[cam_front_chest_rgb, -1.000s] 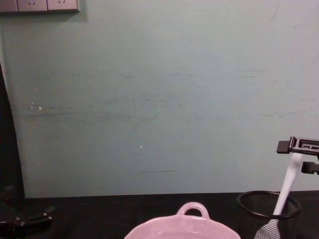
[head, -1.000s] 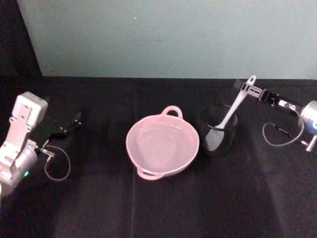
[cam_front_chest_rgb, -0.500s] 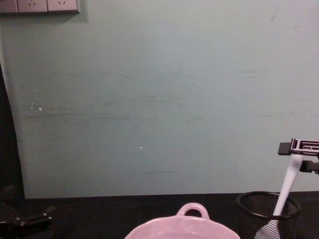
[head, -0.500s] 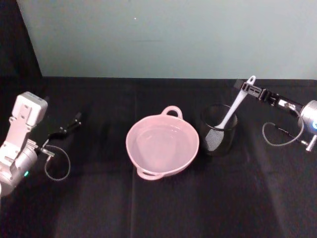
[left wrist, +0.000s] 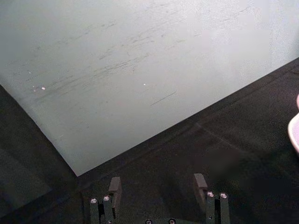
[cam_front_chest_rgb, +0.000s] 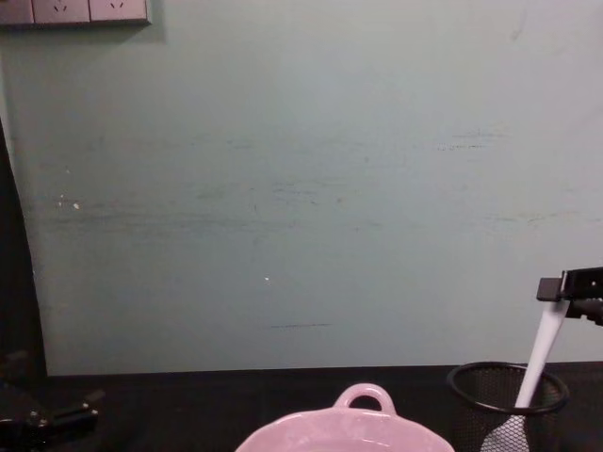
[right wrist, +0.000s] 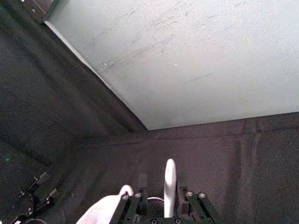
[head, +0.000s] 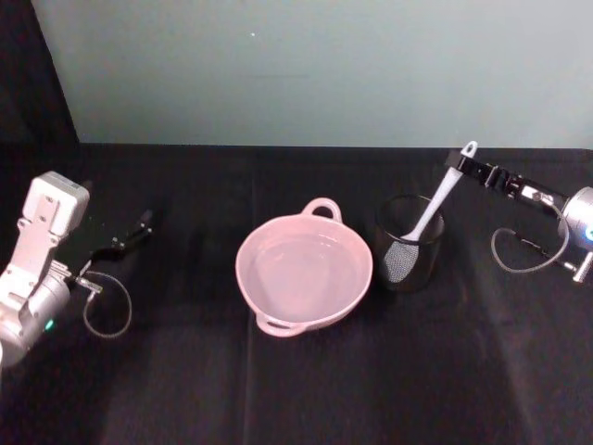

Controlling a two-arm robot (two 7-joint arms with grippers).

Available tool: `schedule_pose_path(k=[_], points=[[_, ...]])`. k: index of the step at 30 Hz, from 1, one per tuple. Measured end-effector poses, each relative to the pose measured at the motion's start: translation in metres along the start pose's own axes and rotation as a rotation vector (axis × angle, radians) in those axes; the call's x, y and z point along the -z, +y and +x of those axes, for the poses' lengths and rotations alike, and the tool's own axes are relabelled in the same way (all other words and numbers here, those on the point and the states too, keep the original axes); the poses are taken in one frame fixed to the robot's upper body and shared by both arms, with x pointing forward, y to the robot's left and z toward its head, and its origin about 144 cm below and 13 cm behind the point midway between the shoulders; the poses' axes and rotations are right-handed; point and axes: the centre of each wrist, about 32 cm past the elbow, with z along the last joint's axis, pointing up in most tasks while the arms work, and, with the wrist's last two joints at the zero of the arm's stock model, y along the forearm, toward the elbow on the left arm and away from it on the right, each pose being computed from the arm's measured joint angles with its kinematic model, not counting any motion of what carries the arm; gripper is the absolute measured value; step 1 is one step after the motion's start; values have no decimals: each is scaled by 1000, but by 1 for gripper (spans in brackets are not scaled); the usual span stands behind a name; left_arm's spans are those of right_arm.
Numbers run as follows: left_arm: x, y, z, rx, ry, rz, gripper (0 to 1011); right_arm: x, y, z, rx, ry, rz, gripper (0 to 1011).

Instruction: Use the one hand to pick up the spoon and stir the clear water in the bowl.

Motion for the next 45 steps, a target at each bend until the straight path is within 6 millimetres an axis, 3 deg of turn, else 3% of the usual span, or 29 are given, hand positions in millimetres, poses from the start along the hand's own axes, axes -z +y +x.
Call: schedule_pose_path(k=[6,11,23,36,40,45], points=[[0,0,0,0,0,0,1011,0,0,0,0,0,-1,217],[0,0,0,0,0,0,1011,0,0,0,0,0,-1,106],[0,0,0,0,0,0,1011,-26,-22,-33,-55,-308,71,106],[0,0,0,0,0,0,1011,-88,-51,-90,-188,-572,146,106],[0,0,0,0,0,0,1011,-98,-45,-109,-266,-635,140,107],[0,0,0,0,0,0,1011,-89,-23,-119,-352,-641,110,106]])
